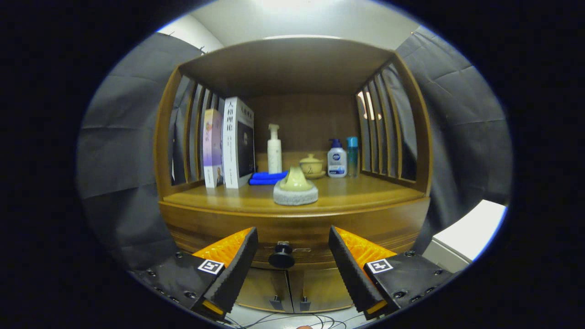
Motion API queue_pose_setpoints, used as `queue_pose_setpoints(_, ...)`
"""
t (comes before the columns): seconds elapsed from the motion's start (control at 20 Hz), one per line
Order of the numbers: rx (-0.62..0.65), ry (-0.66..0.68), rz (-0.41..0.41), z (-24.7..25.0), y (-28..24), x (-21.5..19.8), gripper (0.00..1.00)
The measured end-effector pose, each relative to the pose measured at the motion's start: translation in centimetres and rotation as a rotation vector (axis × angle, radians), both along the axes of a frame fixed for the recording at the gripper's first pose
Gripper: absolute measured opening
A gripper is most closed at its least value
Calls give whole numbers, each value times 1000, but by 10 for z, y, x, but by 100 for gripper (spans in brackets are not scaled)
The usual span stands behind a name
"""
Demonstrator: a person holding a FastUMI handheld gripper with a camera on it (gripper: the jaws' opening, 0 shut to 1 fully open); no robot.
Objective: Pull open the drawer, take out the items inside it, and place them on the countertop above the cabinet.
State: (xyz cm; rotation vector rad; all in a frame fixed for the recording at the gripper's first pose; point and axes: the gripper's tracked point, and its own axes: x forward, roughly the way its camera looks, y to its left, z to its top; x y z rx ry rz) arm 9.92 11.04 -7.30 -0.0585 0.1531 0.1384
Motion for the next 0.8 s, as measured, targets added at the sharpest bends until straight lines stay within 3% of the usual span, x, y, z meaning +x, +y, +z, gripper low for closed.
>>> queue_pose_setpoints(0.35,18,-76,-1,58,-33,-61,97)
queue_pose_setpoints(0.8,11,-80,8,69,-57,-111,97)
